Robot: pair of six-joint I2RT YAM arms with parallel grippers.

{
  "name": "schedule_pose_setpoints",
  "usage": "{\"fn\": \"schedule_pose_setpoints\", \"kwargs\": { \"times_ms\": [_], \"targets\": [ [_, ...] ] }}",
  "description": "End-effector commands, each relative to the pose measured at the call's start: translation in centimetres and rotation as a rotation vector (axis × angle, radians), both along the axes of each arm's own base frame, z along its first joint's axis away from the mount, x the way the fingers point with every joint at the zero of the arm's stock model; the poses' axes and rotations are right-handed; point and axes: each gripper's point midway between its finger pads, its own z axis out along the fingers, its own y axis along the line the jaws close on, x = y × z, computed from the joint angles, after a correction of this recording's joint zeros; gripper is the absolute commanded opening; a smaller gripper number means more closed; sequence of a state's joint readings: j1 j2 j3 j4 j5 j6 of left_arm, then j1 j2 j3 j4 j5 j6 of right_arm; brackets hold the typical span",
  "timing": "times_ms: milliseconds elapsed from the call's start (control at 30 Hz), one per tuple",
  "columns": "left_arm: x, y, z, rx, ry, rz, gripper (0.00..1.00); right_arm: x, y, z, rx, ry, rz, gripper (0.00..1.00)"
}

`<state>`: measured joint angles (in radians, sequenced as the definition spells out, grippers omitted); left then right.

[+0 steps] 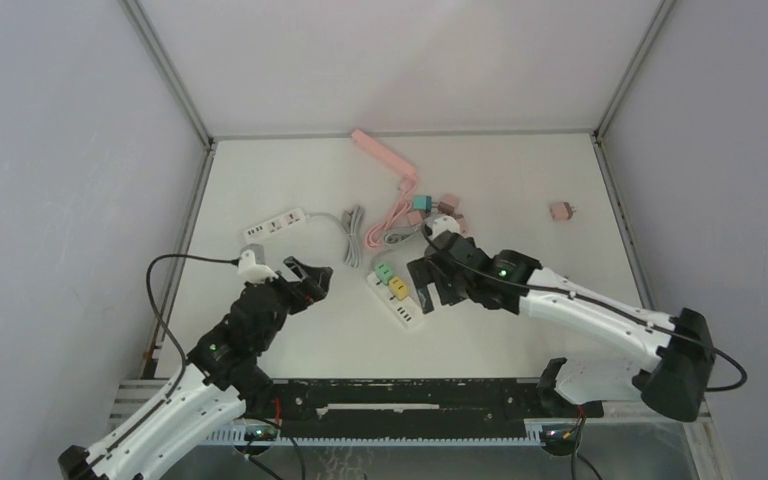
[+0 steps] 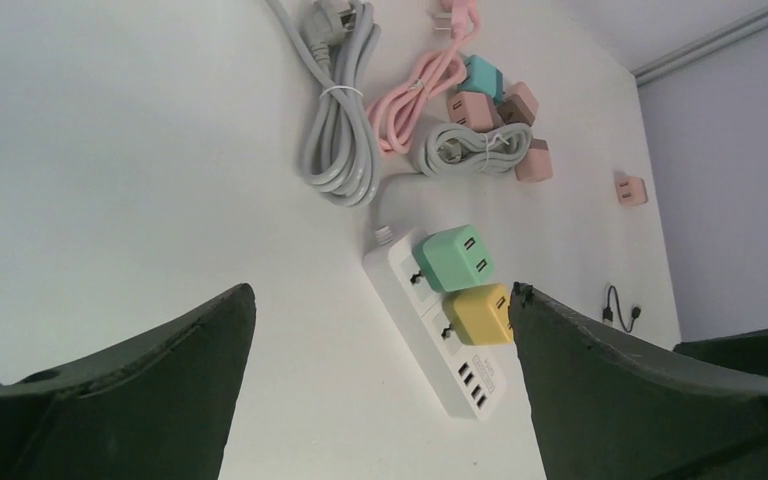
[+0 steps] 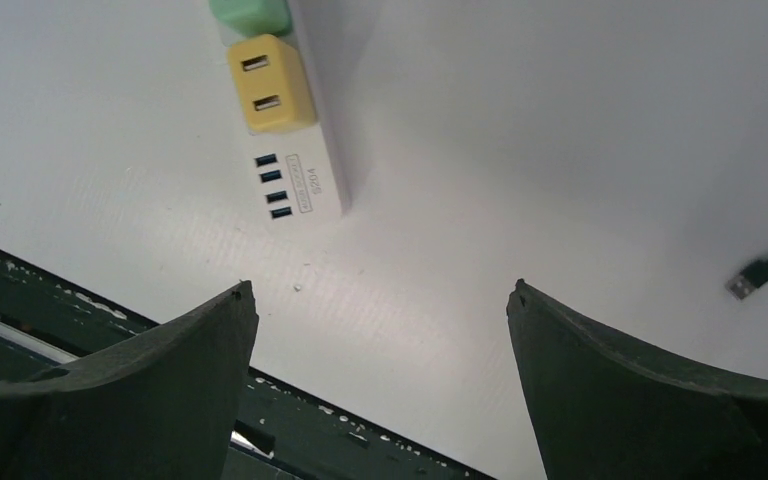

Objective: Insert the plug
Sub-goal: Insert the plug into the socket.

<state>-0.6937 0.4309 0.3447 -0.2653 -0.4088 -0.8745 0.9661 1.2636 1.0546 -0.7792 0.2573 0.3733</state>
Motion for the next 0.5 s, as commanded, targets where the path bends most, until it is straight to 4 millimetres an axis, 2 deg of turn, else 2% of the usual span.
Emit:
{"fn": "schedule_pose_setpoints", "kwargs": {
  "times_ms": [0, 133, 267, 467],
  "targets": [
    [-1.2, 2.0, 2.3, 0.084, 0.012, 0.019, 1.0, 1.3, -2.4, 1.8, 0.129, -0.072, -0.194, 1.0],
    [-1.9, 3.0, 3.3, 0.149, 0.043, 0.019, 1.0, 1.6, -5.7, 1.5, 0.189, -0.079, -0.363, 1.0],
    [-2.1, 2.7, 6.3, 0.196, -0.01, -0.049, 1.0, 1.3, -8.0, 1.0, 0.209, -0.051, -0.421, 1.0],
    [-1.4, 3.2, 10.0, 0.302, -0.132, -0.075, 1.0, 2.9, -13.4, -1.2, 0.167, -0.036, -0.599, 1.0]
  ]
}}
